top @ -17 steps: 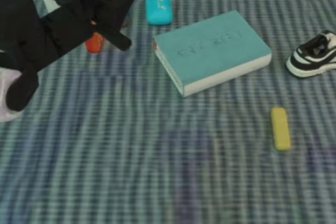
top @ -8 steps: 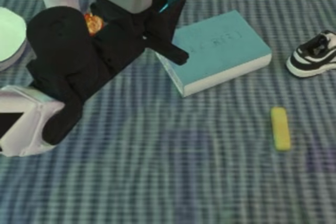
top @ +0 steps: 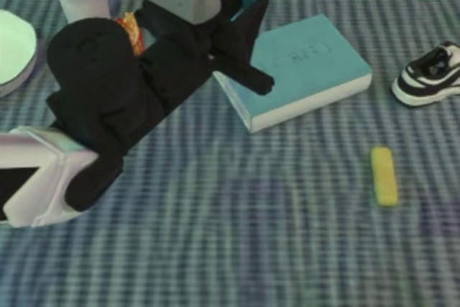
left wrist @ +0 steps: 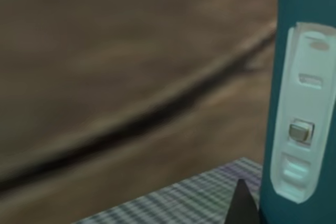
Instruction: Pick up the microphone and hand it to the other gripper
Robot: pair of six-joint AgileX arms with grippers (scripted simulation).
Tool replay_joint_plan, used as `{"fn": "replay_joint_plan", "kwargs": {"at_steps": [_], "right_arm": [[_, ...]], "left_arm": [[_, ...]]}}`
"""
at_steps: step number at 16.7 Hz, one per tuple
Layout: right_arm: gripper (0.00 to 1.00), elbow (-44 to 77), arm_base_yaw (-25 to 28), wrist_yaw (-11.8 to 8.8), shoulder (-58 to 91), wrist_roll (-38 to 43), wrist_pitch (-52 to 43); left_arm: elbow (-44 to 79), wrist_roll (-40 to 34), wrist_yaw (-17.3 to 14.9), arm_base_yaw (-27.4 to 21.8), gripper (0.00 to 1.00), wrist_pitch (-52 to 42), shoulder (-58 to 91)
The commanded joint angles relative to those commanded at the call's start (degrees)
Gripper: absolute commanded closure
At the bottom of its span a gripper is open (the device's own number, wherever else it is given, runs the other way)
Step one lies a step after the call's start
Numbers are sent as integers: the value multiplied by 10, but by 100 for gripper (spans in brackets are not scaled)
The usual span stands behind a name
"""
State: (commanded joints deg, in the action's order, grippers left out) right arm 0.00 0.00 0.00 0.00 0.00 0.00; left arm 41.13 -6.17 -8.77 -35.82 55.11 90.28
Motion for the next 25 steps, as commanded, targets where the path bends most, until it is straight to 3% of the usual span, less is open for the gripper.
{"fn": "replay_joint_plan", "kwargs": {"at_steps": [6,9,13,21,25], "right_arm": [[0,1,0,0,1,0,0],[0,30,20,-16,38,-2,18],[0,116,76,-59,172,-9,69],[0,319,213,-166,530,-25,188],[0,397,264,-206,655,-32,235]], "left_arm": [[-2,-1,1,-2,100,1,-2],[-2,-1,1,-2,100,1,-2],[-2,-1,1,-2,100,1,-2],[-2,-1,1,-2,100,1,-2],[-2,-1,1,-2,100,1,-2]]}}
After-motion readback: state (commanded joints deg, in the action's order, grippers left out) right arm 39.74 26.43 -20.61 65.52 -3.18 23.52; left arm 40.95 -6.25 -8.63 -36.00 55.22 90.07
